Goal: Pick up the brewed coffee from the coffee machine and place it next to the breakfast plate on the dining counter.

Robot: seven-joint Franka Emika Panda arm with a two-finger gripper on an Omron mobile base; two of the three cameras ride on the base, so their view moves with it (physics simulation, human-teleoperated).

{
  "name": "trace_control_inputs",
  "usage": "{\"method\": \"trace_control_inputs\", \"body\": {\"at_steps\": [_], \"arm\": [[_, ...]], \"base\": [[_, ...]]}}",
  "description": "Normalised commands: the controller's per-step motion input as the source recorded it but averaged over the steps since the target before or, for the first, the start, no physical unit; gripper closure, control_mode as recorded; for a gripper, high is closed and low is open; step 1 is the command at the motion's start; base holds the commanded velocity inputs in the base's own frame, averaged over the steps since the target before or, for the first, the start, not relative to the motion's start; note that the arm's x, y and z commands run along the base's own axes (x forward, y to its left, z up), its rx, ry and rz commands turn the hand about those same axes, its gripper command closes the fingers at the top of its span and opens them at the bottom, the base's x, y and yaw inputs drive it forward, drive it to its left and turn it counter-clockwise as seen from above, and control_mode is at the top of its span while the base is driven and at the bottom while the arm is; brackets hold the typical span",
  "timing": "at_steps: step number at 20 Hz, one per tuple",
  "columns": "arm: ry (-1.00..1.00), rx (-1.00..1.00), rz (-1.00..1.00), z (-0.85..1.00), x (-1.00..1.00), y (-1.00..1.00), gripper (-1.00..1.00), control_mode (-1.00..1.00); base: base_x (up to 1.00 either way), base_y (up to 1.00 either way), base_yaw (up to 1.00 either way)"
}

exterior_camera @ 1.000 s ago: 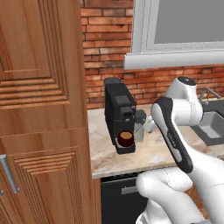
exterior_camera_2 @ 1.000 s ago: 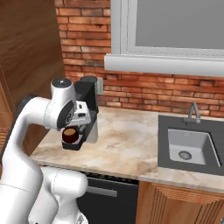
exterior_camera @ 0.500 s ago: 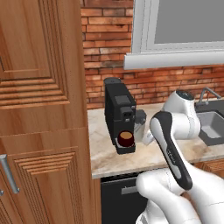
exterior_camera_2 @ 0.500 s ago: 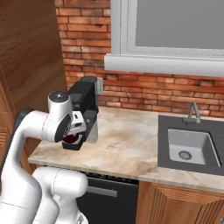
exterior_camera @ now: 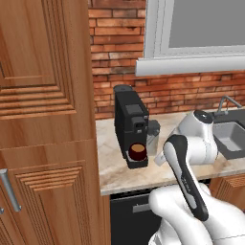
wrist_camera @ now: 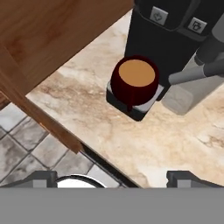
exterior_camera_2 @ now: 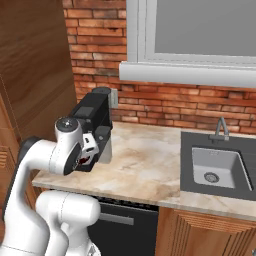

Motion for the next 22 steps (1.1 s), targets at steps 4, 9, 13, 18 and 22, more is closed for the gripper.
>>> {"method": "trace_control_inputs", "body": {"at_steps": [4,9,13,18,22], "arm": [[-0.01,0.0,0.0,-0.15,0.12,0.02,-1.0,-1.0],[0.0,0.0,0.0,-0.16,0.17,0.07,-1.0,-1.0],[0.0,0.0,0.0,-0.19,0.26,0.15,-1.0,-1.0],[0.0,0.01,0.0,-0.19,0.32,0.12,-1.0,-1.0],[0.0,0.04,0.0,-0.19,0.35,0.01,-1.0,-1.0]], "base": [[0.0,0.0,0.0],[0.0,0.0,0.0],[0.0,0.0,0.0],[0.0,0.0,0.0],[0.0,0.0,0.0]]}}
